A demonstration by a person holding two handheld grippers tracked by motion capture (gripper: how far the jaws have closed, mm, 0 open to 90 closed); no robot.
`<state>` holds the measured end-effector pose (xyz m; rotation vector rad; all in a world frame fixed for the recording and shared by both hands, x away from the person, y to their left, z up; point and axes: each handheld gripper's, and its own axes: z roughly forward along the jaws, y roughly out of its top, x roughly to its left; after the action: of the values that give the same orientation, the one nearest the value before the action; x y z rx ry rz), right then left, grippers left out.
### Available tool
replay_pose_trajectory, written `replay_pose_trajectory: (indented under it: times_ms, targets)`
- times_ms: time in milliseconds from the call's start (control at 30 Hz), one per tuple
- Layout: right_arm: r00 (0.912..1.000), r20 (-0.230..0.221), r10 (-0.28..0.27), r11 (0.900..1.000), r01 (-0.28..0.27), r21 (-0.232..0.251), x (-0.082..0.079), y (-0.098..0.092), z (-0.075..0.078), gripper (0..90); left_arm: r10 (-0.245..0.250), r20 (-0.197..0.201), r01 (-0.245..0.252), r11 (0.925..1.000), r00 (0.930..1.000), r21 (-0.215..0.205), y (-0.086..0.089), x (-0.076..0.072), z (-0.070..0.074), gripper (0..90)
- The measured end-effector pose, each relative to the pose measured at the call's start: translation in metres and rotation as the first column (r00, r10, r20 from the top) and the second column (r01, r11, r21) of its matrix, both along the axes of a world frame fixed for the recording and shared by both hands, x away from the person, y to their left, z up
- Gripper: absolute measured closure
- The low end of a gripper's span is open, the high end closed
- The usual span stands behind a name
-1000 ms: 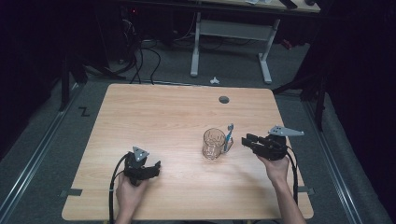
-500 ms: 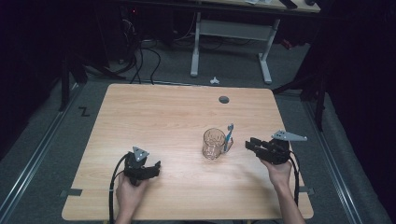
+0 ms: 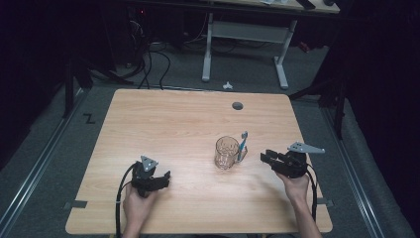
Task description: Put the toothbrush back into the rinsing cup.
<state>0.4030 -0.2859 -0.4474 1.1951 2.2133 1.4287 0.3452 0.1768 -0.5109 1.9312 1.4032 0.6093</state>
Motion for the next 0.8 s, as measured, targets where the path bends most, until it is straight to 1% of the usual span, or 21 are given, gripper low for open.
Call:
replay_pose_trajectory:
  times_ms: [100,333,600,633,700,800]
  targets:
    - [1.0000,-0.008,-0.003,1.000,0.003,-0.003,-0.001,-0.002,-0.001,61.9,0.000,0.000,0.000,1.0000,1.0000,0.000,0.000,0.000,0.000,21.5]
    - [1.0000,-0.006,0.001,1.000,-0.001,-0.026,-0.004,-0.001,-0.002,61.4,0.000,0.000,0.000,1.0000,1.0000,0.000,0.000,0.000,0.000,21.5]
    - [0.9996,-0.024,-0.012,1.000,0.011,-0.025,-0.006,-0.004,-0.012,60.9,0.000,0.000,0.000,1.0000,1.0000,0.000,0.000,0.000,0.000,21.5]
    - [0.9995,-0.030,-0.012,0.999,0.011,-0.034,-0.007,-0.005,-0.014,60.5,0.000,0.000,0.000,1.0000,1.0000,0.000,0.000,0.000,0.000,21.5]
    - [0.9996,-0.026,-0.015,0.999,0.014,-0.034,-0.008,-0.005,-0.015,60.5,0.000,0.000,0.000,1.0000,1.0000,0.000,0.000,0.000,0.000,21.5]
    - [0.9994,-0.031,-0.017,0.999,0.016,-0.038,-0.009,-0.006,-0.018,60.3,0.000,0.000,0.000,1.0000,1.0000,0.000,0.000,0.000,0.000,21.5]
